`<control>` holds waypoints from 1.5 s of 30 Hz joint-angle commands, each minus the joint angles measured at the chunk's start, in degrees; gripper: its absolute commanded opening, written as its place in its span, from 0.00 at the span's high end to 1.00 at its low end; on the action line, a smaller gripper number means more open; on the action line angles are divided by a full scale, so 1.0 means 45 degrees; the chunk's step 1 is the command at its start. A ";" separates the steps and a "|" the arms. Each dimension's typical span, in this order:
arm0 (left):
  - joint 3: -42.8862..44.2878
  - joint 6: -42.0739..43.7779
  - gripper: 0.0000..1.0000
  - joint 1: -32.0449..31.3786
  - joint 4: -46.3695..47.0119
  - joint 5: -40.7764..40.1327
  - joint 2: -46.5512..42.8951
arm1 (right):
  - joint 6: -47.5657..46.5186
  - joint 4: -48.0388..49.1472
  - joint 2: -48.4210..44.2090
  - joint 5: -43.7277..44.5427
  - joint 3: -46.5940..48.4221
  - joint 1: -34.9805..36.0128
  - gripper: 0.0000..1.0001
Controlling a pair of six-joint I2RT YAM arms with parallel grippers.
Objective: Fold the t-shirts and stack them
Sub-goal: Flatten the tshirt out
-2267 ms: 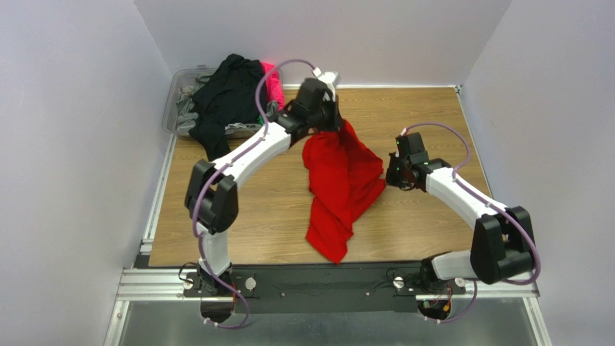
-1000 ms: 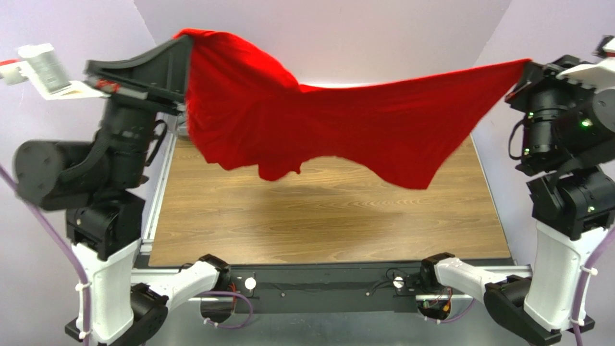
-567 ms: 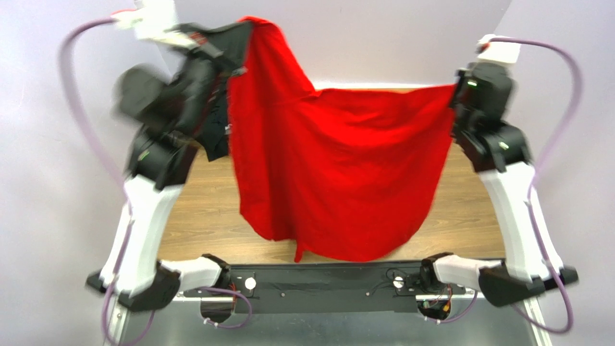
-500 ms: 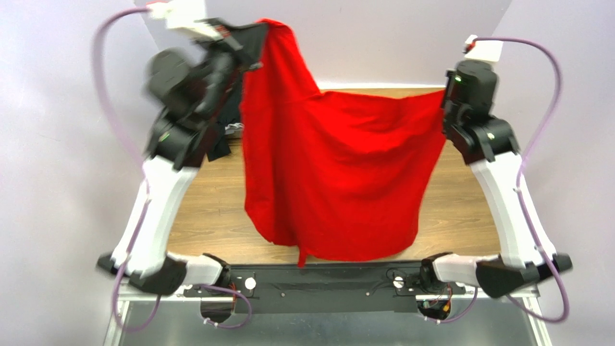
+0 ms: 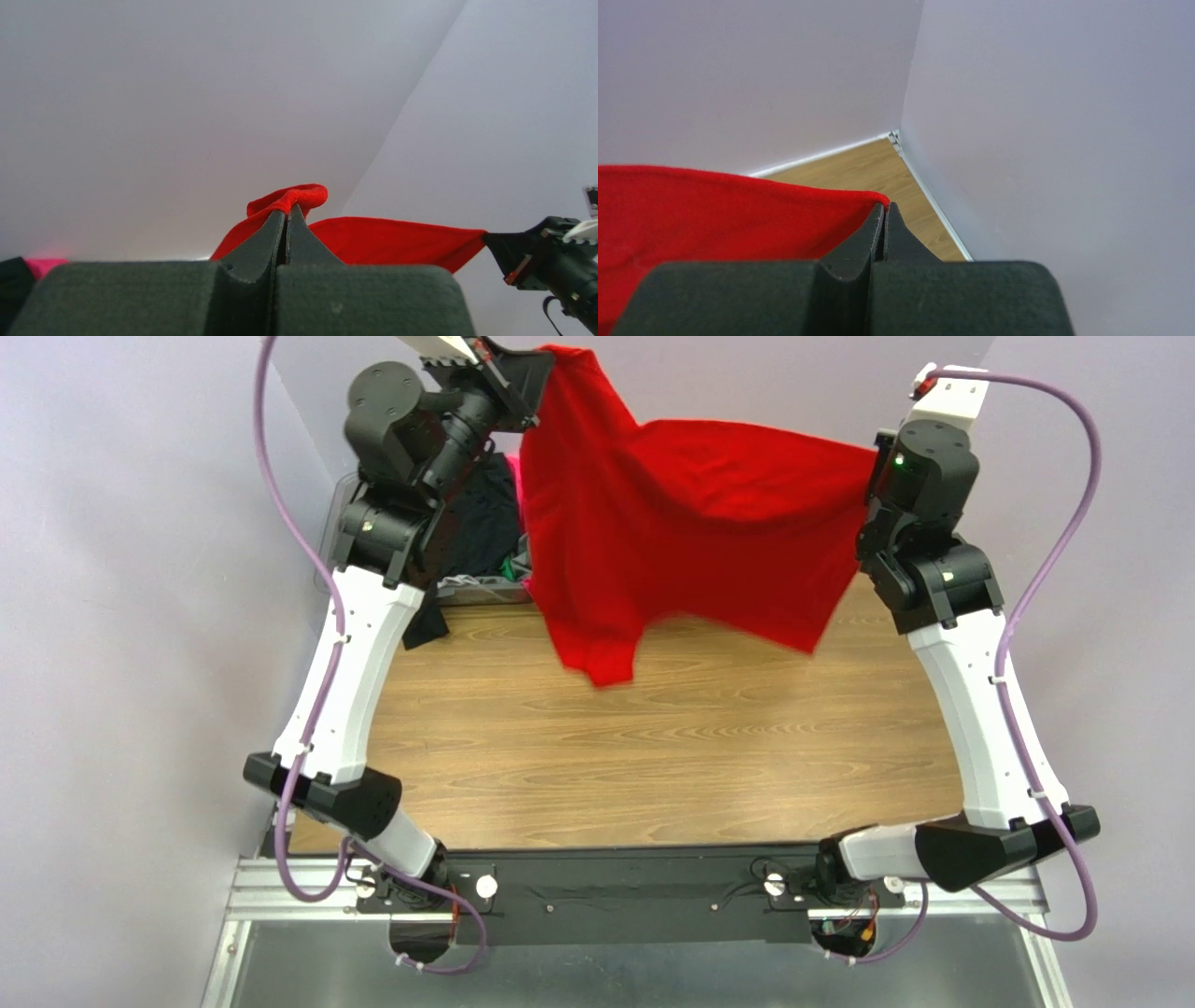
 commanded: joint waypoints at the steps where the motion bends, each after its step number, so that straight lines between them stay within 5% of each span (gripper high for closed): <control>1: 0.0106 0.0108 1.00 0.0084 0.1035 0.0566 -0.1110 | -0.0617 0.0746 -0.0339 0.0026 0.0832 -0.0066 0.99; 12: -0.3700 0.0046 1.00 0.0084 0.3419 0.0724 -0.5754 | -0.1477 0.0766 -0.3052 -0.0814 0.1477 -0.0047 0.99; 18: -0.3763 0.0536 1.00 0.0084 0.2951 0.0157 -0.7477 | -0.1419 0.0708 -0.3895 -0.0971 0.2296 -0.0066 0.99; 26: -0.3137 0.0831 1.00 0.0084 0.2423 -0.0743 -0.7402 | -0.1477 0.0629 -0.3778 -0.0874 0.3121 -0.0047 0.99; 30: -0.4090 0.0226 1.00 0.0103 0.2814 0.0155 -0.6134 | -0.1556 0.0707 -0.3545 -0.0172 0.0742 -0.0047 0.99; 36: -0.4974 0.0262 1.00 0.0084 0.3908 0.1229 -0.3011 | -0.1986 0.3943 -0.3020 -0.0459 -0.4513 -0.0494 0.99; 42: -0.3239 0.0673 0.99 0.0084 0.3948 0.2947 0.2045 | -0.0892 0.5275 -0.0502 -0.2843 -0.6900 -0.3522 0.99; 43: -0.2810 0.0809 0.90 0.0084 0.3870 0.3143 0.2768 | -0.1104 0.5935 0.0044 -0.2846 -0.6998 -0.3872 0.99; 44: -0.1897 0.0810 0.68 0.0103 0.3792 0.3512 0.4167 | -0.1145 0.5980 0.1113 -0.2769 -0.6979 -0.3952 0.98; 45: -0.1366 0.0829 0.58 0.0084 0.3559 0.3574 0.4839 | -0.1088 0.6310 0.1859 -0.2807 -0.6651 -0.4050 0.75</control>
